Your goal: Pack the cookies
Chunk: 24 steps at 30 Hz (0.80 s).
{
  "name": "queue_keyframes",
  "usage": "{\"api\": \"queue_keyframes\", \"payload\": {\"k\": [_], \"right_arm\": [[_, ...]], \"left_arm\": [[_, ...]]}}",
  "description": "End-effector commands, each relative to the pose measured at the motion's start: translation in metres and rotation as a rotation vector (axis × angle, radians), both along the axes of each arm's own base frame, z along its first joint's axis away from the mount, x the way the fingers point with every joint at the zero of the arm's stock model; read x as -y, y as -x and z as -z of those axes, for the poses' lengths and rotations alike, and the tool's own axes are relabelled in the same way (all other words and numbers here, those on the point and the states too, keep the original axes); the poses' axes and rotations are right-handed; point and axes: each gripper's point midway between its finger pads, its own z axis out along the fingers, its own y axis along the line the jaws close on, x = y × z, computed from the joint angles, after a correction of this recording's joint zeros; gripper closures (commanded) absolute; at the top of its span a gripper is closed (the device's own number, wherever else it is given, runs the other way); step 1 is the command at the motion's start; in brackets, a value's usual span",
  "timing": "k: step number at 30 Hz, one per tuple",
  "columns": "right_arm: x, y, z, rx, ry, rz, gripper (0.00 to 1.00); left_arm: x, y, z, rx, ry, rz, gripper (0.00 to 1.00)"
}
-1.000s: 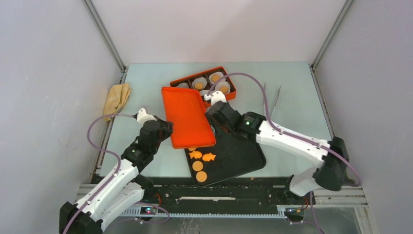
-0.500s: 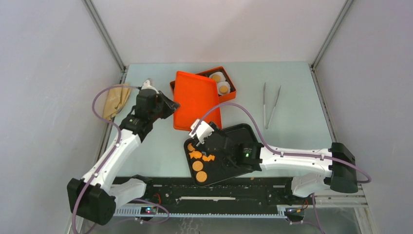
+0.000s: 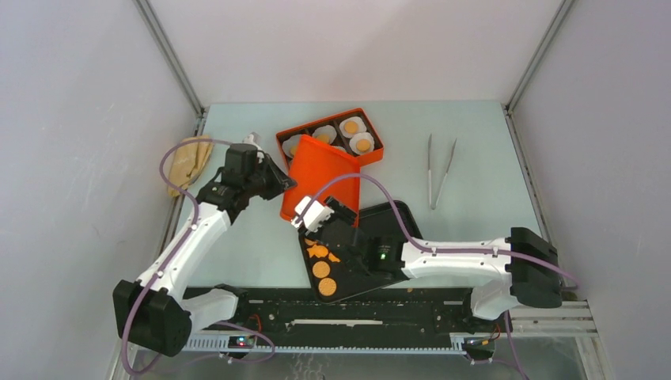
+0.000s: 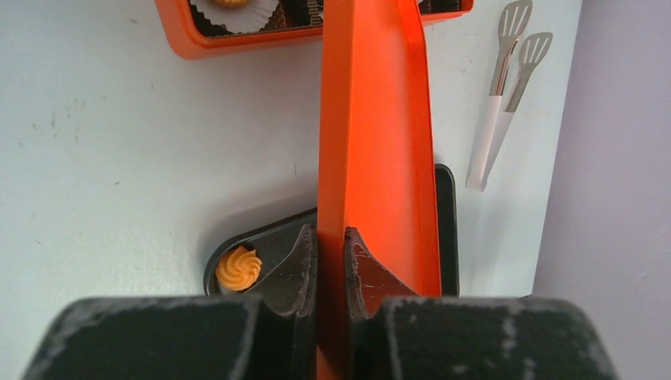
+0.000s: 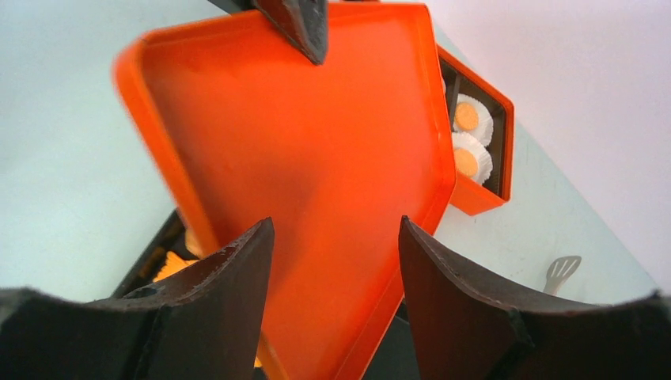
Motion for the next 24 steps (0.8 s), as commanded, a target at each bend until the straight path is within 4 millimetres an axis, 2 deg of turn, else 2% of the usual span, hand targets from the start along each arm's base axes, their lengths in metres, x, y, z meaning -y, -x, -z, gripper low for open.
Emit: {"api": "queue_keyframes", "payload": {"k": [1, 3, 6, 12, 19, 24], "right_arm": [[-0.009, 0.019, -0.042, 0.073, -0.103, -0.021, 0.32], [-0.011, 0.027, -0.054, 0.085, -0.104, -0.036, 0.32], [-0.015, 0.037, -0.06, 0.071, -0.093, -0.065, 0.32], [-0.012, 0.048, -0.064, 0.071, -0.07, -0.075, 0.31], [-0.011, 0.015, -0.023, 0.023, -0.001, -0.008, 0.31], [-0.009, -0.016, -0.011, 0.048, 0.011, 0.074, 0.32]], "left_arm": [[0.012, -0.024, -0.06, 0.143, 0.057, 0.04, 1.0], [0.01, -0.03, -0.049, 0.117, 0.037, 0.034, 1.0], [0.012, -0.038, -0.04, 0.096, 0.035, 0.036, 1.0], [0.011, -0.045, -0.045, 0.102, 0.013, 0.034, 1.0], [0.013, -0.035, -0.06, 0.12, 0.028, 0.061, 1.0], [0.01, -0.021, -0.067, 0.127, 0.017, 0.077, 1.0]]}}
